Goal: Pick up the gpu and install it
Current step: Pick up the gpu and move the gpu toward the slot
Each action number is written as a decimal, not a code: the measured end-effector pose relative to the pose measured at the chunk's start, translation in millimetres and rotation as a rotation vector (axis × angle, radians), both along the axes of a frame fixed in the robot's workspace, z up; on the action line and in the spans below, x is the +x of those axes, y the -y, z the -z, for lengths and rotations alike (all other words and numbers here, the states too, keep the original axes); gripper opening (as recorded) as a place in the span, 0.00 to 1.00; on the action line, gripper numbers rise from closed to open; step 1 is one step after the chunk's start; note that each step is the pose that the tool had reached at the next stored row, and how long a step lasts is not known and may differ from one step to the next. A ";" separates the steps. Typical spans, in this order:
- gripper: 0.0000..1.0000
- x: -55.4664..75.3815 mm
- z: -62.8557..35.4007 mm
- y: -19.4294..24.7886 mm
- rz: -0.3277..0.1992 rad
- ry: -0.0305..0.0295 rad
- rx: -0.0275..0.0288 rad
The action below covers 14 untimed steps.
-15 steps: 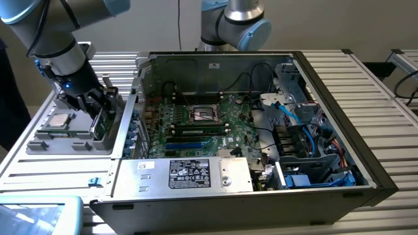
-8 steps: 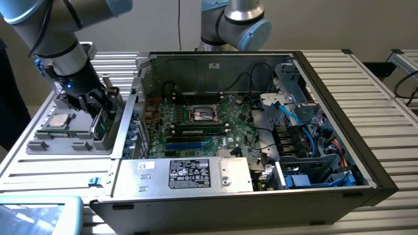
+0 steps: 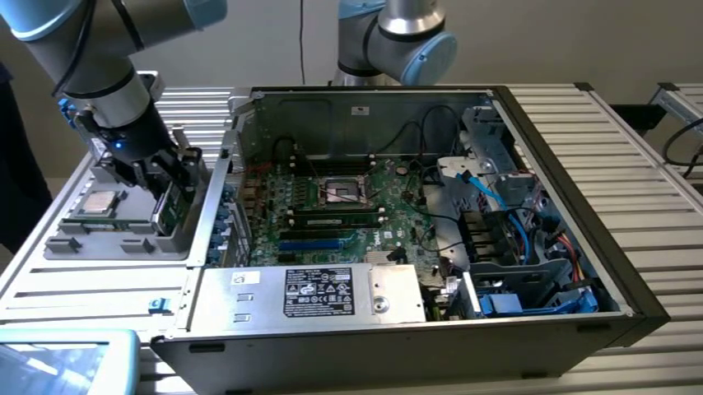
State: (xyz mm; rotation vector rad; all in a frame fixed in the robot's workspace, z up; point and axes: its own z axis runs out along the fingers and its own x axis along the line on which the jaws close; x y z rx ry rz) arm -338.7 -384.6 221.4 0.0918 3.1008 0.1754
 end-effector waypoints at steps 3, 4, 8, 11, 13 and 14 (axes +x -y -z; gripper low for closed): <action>0.52 0.2 0.0 0.0 0.000 -0.0007 -0.0001; 0.52 0.3 0.0 0.0 0.000 -0.0007 0.0000; 0.44 0.4 0.1 0.0 0.000 -0.0006 0.0000; 0.29 0.4 0.1 0.0 0.000 0.0010 0.0001; 0.29 0.4 0.0 0.0 0.000 0.0010 0.0000; 0.29 0.4 0.0 0.0 0.000 0.0010 0.0000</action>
